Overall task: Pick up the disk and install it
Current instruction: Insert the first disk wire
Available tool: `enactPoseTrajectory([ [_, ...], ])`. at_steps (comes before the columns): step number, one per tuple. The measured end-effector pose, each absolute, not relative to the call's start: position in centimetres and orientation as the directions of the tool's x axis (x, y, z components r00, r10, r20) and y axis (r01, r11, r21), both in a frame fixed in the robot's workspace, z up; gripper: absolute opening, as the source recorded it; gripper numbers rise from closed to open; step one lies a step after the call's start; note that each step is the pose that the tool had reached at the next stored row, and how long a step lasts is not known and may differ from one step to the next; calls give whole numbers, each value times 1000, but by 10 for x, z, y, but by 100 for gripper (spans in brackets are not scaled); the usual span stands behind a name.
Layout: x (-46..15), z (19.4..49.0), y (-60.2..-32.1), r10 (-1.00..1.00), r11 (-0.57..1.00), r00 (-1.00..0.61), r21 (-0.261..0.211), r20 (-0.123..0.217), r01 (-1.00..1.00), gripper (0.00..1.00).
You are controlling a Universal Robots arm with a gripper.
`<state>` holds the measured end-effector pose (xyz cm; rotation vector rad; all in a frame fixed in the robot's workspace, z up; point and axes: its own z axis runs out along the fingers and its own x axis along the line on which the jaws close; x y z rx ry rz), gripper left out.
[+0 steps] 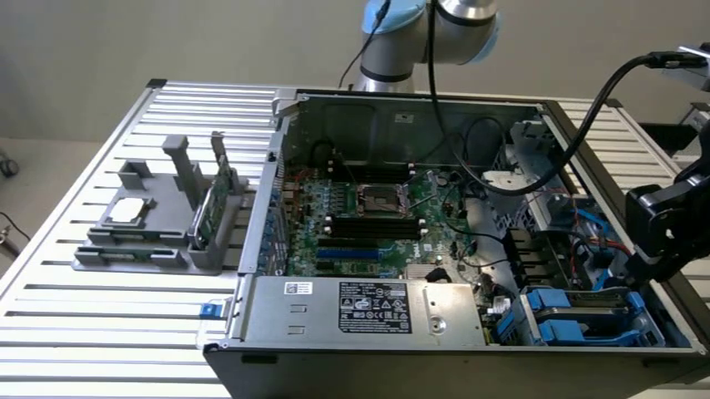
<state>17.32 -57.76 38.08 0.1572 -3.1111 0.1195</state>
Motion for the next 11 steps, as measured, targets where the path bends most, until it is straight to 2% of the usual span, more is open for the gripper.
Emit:
enactPoseTrajectory([
  [11, 174, 379, -577, 43, 996, -999, -75, 28, 41, 25],
])
